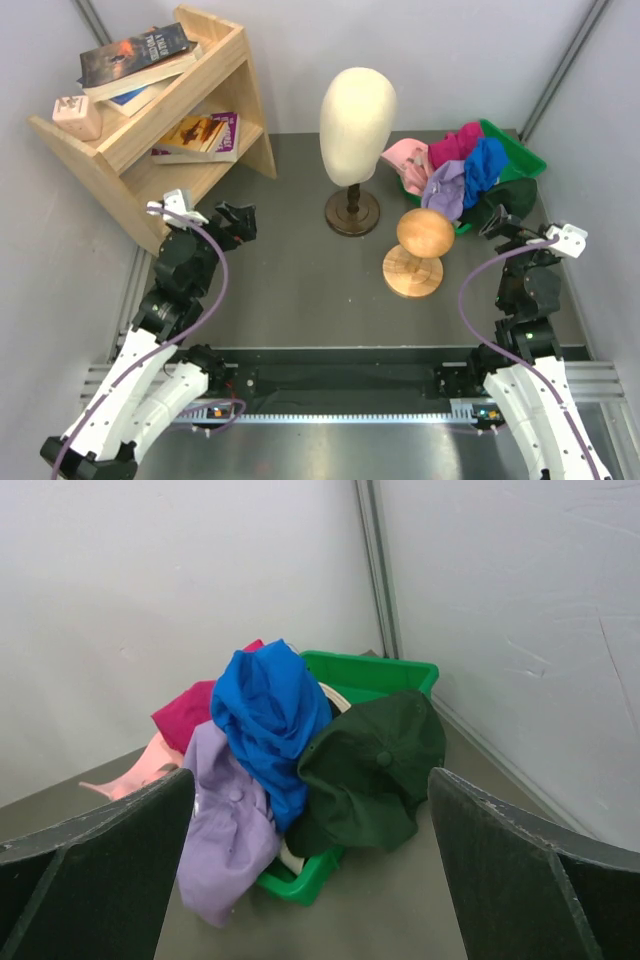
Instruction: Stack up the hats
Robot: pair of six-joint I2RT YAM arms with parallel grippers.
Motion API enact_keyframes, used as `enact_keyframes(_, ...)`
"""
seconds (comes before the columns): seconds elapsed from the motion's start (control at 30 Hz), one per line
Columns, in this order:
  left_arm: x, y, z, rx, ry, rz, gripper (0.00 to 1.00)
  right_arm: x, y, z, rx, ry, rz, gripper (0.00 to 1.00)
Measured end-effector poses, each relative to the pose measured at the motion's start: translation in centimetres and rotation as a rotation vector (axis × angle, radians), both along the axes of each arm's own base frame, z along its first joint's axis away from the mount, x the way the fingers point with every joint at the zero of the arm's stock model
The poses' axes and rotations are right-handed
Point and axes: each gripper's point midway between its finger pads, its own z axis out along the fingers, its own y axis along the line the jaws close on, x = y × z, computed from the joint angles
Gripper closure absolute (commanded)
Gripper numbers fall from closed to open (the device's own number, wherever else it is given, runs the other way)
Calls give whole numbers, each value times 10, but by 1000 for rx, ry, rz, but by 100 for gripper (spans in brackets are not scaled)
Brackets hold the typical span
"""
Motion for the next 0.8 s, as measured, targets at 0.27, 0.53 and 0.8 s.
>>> enact_keyframes(0.27,-14,-41,12,139,-150,-289,1,2,5,12,-22,-42,31,0)
enact_keyframes(0.53,-2,-69,3,179,-171,-412,1,23,14,23,-50,-15,67,0)
enact_keyframes(0.8,20,-67,-40,168,-59,-351,1,90,28,82,-90,162,98,0)
